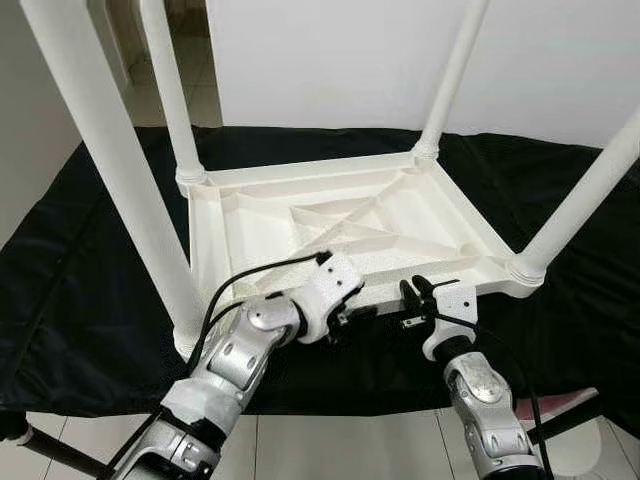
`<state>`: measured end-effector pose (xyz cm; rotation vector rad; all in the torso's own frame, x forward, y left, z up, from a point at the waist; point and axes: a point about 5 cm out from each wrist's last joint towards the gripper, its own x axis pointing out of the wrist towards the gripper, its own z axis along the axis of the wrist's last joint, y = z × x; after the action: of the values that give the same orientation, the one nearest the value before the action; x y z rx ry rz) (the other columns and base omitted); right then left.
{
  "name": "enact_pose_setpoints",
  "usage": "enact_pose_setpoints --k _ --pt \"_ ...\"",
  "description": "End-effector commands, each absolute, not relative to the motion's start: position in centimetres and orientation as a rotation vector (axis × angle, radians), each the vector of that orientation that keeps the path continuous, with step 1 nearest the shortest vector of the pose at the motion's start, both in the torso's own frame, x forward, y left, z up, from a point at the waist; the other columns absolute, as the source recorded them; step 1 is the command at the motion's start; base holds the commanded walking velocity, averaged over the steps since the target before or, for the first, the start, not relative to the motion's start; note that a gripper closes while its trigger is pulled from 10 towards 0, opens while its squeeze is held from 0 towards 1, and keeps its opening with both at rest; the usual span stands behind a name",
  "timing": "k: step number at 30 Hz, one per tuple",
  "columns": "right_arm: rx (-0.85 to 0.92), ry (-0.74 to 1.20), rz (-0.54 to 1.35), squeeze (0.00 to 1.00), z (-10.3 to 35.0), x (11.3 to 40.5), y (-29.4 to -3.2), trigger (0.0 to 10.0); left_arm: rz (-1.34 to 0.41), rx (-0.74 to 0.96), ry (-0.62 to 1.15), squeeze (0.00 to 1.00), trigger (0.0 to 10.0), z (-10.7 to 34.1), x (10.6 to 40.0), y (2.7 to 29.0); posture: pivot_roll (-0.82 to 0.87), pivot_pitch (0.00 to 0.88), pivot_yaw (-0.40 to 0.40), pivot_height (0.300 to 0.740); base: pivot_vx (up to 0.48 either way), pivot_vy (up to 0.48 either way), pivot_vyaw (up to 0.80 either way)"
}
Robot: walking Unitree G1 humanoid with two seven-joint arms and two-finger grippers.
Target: Building children table
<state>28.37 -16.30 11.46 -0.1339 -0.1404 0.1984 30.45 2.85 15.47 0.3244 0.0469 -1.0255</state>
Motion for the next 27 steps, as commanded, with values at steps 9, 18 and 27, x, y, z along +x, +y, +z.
enact_pose_setpoints --k 9,18,27 --pt "-0.127 -0.129 0.21 0.0 11.1 28.5 -15.6 10.0 -0.993 0.266 -0.04 0.0 10.0 16.2 28.4 5.3 0.06 0.077 -0.002 0.74 0.0 0.0 0.0" --pt "-0.11 -0.121 0.22 0.0 10.7 28.3 -14.8 10.0 -1.049 0.144 -0.05 0.0 10.0 16.0 24.5 9.4 0.1 0.095 -0.02 0.74 0.0 0.0 0.0" --pt "-0.046 -0.143 0.283 0.0 10.9 27.4 -13.8 10.0 -1.115 0.186 0.085 0.0 10.0 14.2 22.6 11.5 0.11 0.108 -0.032 0.74 0.0 0.0 0.0"
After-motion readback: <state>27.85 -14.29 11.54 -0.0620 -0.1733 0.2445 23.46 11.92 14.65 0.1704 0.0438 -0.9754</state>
